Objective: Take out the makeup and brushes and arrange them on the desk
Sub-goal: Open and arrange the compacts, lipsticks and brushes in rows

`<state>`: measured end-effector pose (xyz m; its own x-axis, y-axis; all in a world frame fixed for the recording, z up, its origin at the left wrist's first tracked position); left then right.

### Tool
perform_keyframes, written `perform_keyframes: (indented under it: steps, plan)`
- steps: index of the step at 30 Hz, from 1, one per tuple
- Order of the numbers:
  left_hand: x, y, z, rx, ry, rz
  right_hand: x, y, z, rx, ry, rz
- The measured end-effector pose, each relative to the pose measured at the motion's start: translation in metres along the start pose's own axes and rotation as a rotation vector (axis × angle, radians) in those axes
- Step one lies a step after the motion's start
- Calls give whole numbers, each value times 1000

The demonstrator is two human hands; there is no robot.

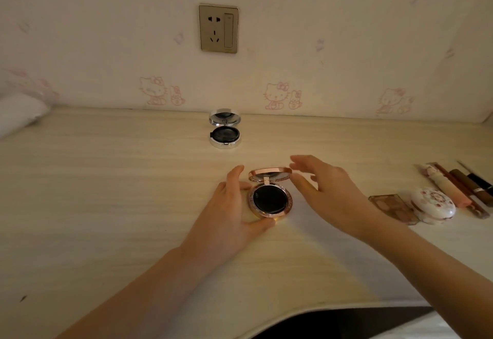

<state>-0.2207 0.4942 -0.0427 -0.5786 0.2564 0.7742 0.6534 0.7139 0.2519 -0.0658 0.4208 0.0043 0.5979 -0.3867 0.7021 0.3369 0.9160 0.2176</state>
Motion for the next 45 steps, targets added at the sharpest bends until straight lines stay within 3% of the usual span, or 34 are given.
perform_keyframes:
  steps: [7,14,20,30,45]
  plan:
    - [17,-2,-2,1,38,-142,-14,-29,-12,-22,-98,-23]
    - [22,-5,-14,-68,129,-178,-33,-41,9,131,-237,46]
    - [14,-7,-24,-177,238,-130,-33,-40,9,160,-321,16]
    - [2,25,-22,-228,386,-40,-30,-10,-8,163,-301,40]
    - [-20,117,-8,-234,679,-36,-31,85,-45,54,-248,52]
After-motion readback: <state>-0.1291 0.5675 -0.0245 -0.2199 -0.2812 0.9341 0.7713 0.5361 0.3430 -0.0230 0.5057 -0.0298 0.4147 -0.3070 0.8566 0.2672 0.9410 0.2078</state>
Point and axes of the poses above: each hand's wrist, its own y-axis towards the middle knuckle, its own x-axis out of the back of the hand, z = x × y, the point moved 8 cm from there along y, towards the middle knuckle, and after that the axes turned 9 degrees about y, right-handed, at the moved point
